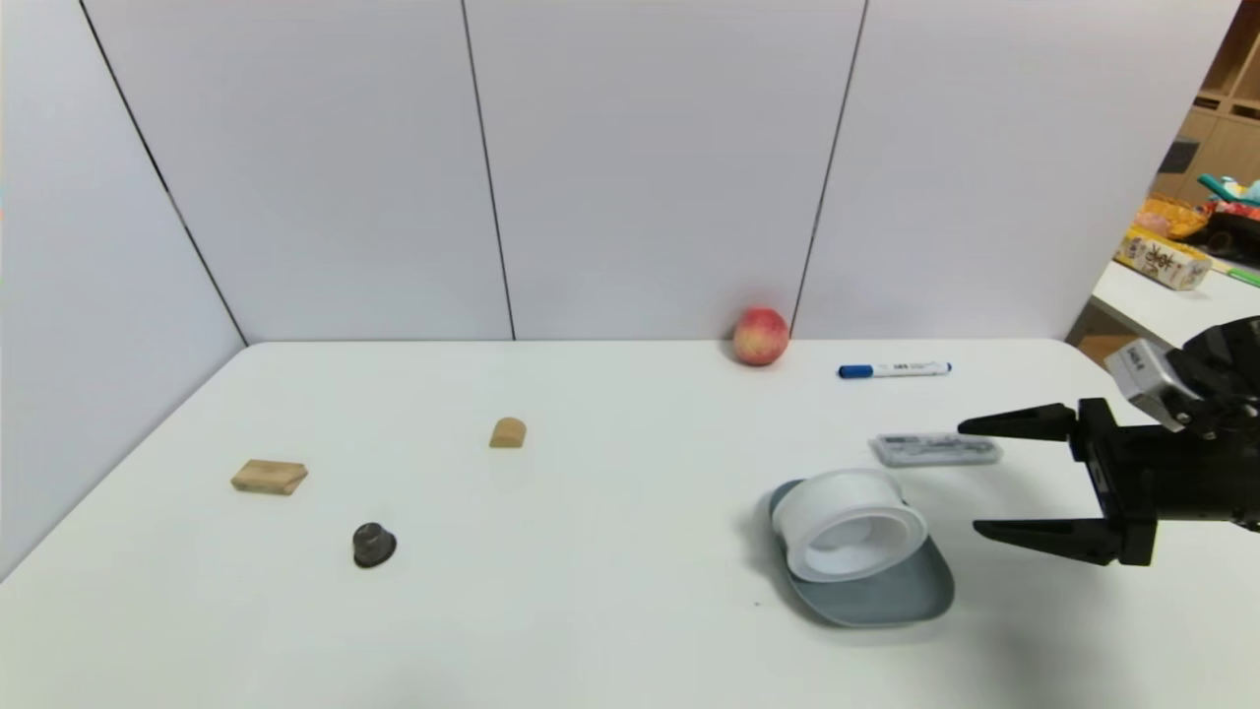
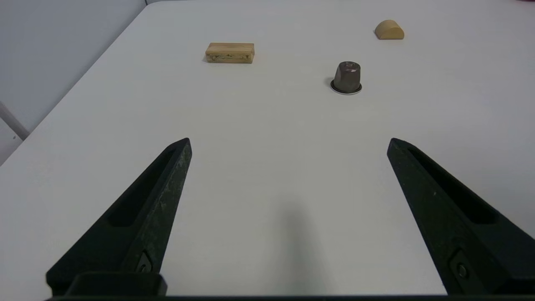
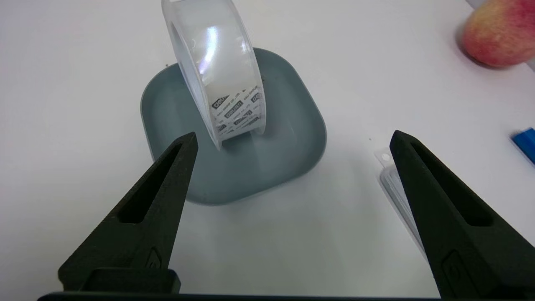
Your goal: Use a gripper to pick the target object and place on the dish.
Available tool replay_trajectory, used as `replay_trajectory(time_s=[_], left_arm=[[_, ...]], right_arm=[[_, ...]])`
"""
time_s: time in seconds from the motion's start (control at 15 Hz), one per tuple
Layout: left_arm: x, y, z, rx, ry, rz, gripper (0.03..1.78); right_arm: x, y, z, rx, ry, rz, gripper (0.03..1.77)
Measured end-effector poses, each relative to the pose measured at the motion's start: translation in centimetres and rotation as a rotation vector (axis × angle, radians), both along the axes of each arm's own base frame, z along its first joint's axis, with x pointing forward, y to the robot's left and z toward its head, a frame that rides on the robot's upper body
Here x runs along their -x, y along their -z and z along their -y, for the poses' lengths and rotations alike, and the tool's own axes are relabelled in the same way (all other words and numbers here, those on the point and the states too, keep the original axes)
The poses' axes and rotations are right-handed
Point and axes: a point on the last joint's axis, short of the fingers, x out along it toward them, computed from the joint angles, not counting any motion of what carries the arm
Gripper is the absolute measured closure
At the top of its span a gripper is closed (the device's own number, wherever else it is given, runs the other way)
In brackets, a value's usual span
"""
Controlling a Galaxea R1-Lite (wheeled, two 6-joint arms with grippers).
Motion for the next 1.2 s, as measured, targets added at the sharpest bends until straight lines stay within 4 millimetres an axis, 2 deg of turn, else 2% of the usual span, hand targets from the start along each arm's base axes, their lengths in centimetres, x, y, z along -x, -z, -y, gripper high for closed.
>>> replay_trajectory(time_s=[0.27,0.6,0.87,1.2], left_arm=[[0.0,0.0,0.0,0.0,0.0,0.0,0.12],[0.0,0.0,0.0,0.0,0.0,0.0,0.12],[0.0,0.0,0.0,0.0,0.0,0.0,0.12],[0.0,0.0,0.0,0.0,0.0,0.0,0.12]], right_arm=[[4.1,-2.9,1.4,-0.007,0.115,-0.003,0.16],[10.6,-5.9,0.1,-0.066,0.259,-0.031,0.13],[14.8,-6.6,-1.4,-0.095,0.454,-0.095,0.11],[17.3,-5.8,-2.8,-0.141,0.687,-0.044,0.11]])
